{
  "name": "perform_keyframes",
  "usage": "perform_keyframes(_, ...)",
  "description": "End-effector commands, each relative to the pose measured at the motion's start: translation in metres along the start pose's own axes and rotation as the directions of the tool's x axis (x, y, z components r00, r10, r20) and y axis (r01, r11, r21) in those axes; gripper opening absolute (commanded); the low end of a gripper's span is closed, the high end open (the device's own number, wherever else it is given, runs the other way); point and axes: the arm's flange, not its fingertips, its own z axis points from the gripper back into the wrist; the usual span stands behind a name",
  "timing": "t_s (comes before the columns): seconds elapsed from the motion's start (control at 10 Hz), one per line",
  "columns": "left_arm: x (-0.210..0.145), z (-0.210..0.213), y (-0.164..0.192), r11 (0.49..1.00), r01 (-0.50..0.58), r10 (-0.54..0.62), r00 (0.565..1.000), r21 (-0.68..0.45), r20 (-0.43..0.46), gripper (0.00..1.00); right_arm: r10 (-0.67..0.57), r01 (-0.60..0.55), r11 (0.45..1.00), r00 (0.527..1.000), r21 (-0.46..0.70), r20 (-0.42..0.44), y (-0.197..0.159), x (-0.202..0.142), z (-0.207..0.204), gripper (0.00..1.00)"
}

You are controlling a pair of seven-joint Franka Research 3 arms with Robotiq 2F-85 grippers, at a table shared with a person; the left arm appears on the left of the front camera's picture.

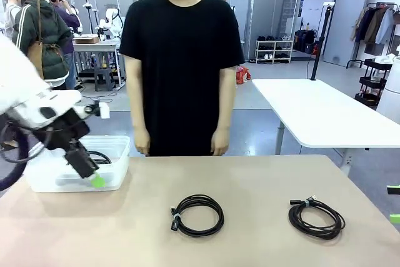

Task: Organize and store the cables.
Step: Place the USB Extension Cable into the Organizing box.

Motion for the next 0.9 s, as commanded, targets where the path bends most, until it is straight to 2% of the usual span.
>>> perform_keyframes(0.0,0.045,-0.021,-0.021,0.996,-0.026,0.035,0.994,0.086,-0.106,1.0,-0.007,0.007,1.0,1.0,-0.009,0.009,-0.001,0.003,0.001,1.0)
perform_keyframes(0.1,0.065,-0.041,-0.033,0.992,-0.052,0.067,0.989,0.114,-0.135,1.0,-0.007,0.007,1.0,1.0,-0.009,0.009,-0.001,0.003,0.001,1.0)
perform_keyframes(0.3,0.098,-0.074,-0.053,0.962,-0.166,0.202,0.967,0.218,-0.154,1.0,-0.007,0.007,1.0,1.0,-0.009,0.009,-0.001,0.003,0.001,1.0)
perform_keyframes(0.4,0.116,-0.087,-0.061,0.916,-0.28,0.332,0.931,0.287,-0.152,1.0,-0.007,0.007,1.0,1.0,-0.009,0.009,-0.001,0.003,0.001,1.0)
perform_keyframes(0.6,0.136,-0.108,-0.061,0.863,-0.382,0.435,0.894,0.33,-0.104,1.0,-0.007,0.007,1.0,1.0,-0.009,0.009,-0.001,0.003,0.001,1.0)
perform_keyframes(0.7,0.144,-0.128,-0.054,0.798,-0.475,0.546,0.83,0.37,-0.111,1.0,-0.007,0.007,1.0,1.0,-0.009,0.009,-0.001,0.003,0.001,1.0)
perform_keyframes(0.8,0.149,-0.143,-0.045,0.762,-0.52,0.592,0.801,0.386,-0.088,1.0,-0.007,0.007,1.0,1.0,-0.009,0.009,-0.001,0.003,0.001,1.0)
